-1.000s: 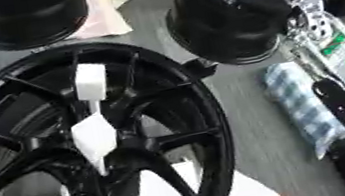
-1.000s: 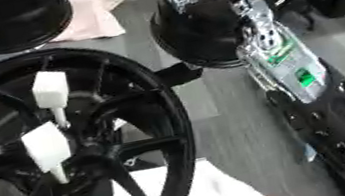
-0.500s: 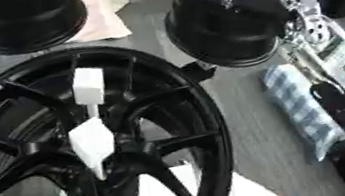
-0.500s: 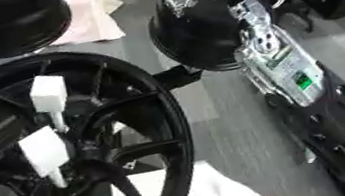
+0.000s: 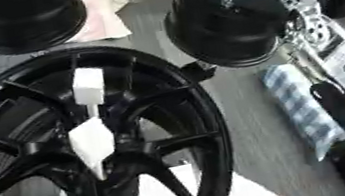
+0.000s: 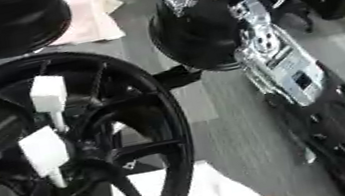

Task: Pull the pin out of the wheel hub.

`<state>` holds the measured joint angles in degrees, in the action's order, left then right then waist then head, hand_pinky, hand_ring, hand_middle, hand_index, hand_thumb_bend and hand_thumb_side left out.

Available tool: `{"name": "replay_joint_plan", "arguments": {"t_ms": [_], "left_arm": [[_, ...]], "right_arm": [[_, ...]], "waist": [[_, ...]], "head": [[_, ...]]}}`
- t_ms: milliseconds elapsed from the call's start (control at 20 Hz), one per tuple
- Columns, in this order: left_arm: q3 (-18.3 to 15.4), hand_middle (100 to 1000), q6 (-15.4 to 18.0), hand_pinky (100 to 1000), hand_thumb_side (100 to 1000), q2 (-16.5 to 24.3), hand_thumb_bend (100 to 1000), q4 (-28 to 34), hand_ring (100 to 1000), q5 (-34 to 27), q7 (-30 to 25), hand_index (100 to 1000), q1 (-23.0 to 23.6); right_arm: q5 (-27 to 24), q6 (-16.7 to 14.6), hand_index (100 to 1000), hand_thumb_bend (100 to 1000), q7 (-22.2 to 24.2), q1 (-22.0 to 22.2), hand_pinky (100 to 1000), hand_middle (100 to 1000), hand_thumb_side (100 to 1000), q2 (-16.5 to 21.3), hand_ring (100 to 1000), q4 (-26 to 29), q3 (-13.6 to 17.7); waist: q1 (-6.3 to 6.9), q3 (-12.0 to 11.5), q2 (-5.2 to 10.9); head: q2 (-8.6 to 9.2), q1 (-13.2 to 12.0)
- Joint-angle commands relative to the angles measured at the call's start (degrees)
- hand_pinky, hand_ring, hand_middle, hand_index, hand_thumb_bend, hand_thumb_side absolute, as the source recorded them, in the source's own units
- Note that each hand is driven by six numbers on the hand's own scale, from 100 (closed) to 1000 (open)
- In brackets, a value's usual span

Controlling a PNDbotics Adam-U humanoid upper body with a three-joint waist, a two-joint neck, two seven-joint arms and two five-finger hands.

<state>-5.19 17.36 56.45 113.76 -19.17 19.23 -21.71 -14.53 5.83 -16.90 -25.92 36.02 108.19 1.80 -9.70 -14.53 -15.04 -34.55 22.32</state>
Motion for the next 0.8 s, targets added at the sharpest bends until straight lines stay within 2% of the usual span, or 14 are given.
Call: {"name": "replay_joint_plan", "arguments": {"t_ms": [50, 800], "left_arm": [[-0.63, 695, 0.1, 834, 657, 0.95, 277, 0.84, 727, -0.37, 0.45, 845, -0.26], [-0.62, 694, 0.19, 833, 656, 0.8, 280, 0.84, 726, -0.48, 0.95, 845, -0.29]], "right_arm": [[0.21, 0.02, 620, 321, -0.19, -0.85, 711, 554, 146, 1.68, 653, 0.72, 0.94], [0.33, 0.04, 619, 328, -0.32, -1.06, 710, 553, 143, 1.8, 652, 0.74, 1.0]], "waist": [[0.48, 0.11, 1.17], [0.6, 0.29, 0.98]], "head": [[0.69, -0.02], [0.72, -0.01]]}}
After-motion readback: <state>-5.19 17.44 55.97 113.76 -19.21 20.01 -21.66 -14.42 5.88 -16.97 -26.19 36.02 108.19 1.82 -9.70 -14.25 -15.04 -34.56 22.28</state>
